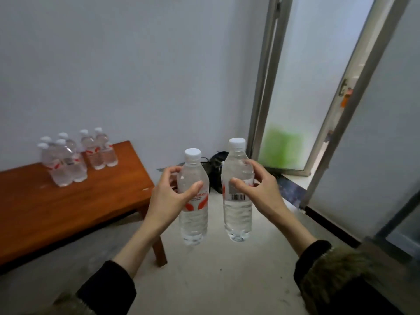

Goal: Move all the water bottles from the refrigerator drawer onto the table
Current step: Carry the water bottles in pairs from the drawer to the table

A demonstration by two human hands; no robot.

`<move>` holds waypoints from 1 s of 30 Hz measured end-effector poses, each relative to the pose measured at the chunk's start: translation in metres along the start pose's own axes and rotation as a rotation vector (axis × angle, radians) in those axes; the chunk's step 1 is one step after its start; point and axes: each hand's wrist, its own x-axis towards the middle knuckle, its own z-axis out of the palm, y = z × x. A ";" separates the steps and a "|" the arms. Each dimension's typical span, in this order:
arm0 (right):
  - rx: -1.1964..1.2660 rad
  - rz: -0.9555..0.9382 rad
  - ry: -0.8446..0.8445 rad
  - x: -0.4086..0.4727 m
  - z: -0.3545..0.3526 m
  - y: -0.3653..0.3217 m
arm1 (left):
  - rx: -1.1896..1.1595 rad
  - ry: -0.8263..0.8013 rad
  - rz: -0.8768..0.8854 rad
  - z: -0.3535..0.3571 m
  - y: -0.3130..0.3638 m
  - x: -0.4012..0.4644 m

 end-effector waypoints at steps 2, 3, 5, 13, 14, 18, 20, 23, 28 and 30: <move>-0.009 -0.017 -0.076 0.016 0.044 -0.007 | 0.010 0.054 -0.041 -0.041 -0.021 0.007; -0.011 -0.028 -0.117 0.024 0.065 -0.010 | 0.011 0.075 -0.067 -0.060 -0.031 0.010; -0.017 -0.043 -0.189 0.040 0.103 -0.014 | 0.016 0.121 -0.117 -0.092 -0.051 0.016; -0.042 -0.097 -0.421 0.106 0.231 -0.007 | 0.086 0.267 -0.261 -0.176 -0.119 0.059; -0.041 -0.100 -0.447 0.117 0.245 -0.002 | 0.092 0.278 -0.268 -0.184 -0.128 0.069; -0.081 -0.120 -0.531 0.163 0.300 0.015 | 0.147 0.280 -0.326 -0.207 -0.161 0.113; -0.087 -0.111 -0.570 0.189 0.325 0.022 | 0.163 0.281 -0.359 -0.217 -0.174 0.140; -0.098 -0.100 -0.606 0.228 0.360 0.035 | 0.204 0.260 -0.403 -0.232 -0.194 0.180; -0.167 -0.041 -0.619 0.281 0.408 0.061 | 0.264 0.199 -0.462 -0.252 -0.232 0.233; -0.220 -0.026 -0.626 0.298 0.427 0.075 | 0.281 0.169 -0.488 -0.257 -0.248 0.252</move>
